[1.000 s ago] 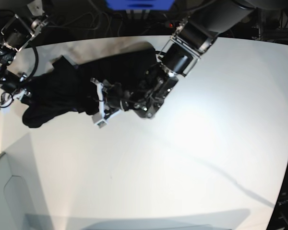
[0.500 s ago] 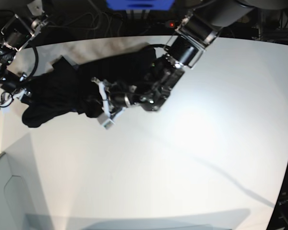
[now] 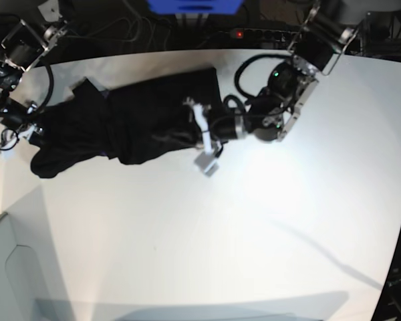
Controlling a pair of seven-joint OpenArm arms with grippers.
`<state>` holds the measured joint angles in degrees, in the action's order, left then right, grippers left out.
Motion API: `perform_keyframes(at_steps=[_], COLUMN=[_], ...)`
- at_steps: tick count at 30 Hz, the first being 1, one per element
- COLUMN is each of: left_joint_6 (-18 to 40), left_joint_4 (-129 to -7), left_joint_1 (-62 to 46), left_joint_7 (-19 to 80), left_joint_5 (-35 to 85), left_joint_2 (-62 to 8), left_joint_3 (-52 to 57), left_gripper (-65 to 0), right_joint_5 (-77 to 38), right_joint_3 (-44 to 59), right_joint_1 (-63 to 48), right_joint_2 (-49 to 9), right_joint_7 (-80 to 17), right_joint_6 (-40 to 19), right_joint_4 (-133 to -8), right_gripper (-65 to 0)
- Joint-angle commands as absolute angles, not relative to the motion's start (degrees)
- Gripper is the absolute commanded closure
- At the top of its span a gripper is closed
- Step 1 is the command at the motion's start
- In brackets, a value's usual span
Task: Fold the T-shirt properly
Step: 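Open the left gripper and lift it away from the folded shirt, then grasp the folded end of the shirt with the right gripper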
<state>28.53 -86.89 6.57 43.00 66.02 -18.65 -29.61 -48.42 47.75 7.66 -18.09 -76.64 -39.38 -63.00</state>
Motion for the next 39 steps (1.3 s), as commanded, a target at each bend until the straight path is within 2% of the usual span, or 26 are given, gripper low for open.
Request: perform_keyframes(at_steps=[1, 6, 13, 19, 27, 32, 39], left_joint_6=[28.97, 28.97, 28.97, 28.88, 29.41, 28.97, 28.97], left_joint_4=[-88.04, -93.14, -107.47, -108.35, -109.67, -106.77, -96.40], left_joint_1=[5.41, -2.59, -12.09, -18.77, -24.04, -21.49, -17.63], left_joint_7=[42.15, 42.15, 42.77, 42.15, 42.51, 42.59, 41.98], left_joint_5=[67.03, 65.10, 49.54, 35.56, 27.65, 20.09, 8.75], left_joint_2=[-19.65, -23.43, -24.31, -23.87, -15.60, -11.38, -4.97], left_joint_3=[-29.41, -29.41, -25.19, -16.57, -1.01, -0.40, -0.40], left_gripper=[-3.6, -3.6, -3.6, -3.6, -3.6, -3.6, -3.5], right_joint_5=[-50.24, -50.24, -50.24, -50.24, -50.24, -50.24, -50.24], right_joint_3=[47.87, 47.96, 47.87, 47.87, 47.87, 47.96, 47.96], right_joint_1=[8.57, 6.99, 4.53, 2.42, 1.63, 0.84, 0.57], right_joint_2=[-19.47, -19.12, -17.27, -16.57, -16.57, -16.57, -16.57], right_joint_7=[-75.65, -76.44, -76.53, -76.44, -76.53, -76.35, -76.44], right_joint_6=[-40.00, -40.00, -40.00, -40.00, -40.00, -40.00, -40.00], right_joint_4=[-65.54, -72.48, -79.52, -85.23, -87.87, -88.31, -88.31], right_gripper=[0.0, 0.0, 0.0, 0.0, 0.0, 0.0, 0.0])
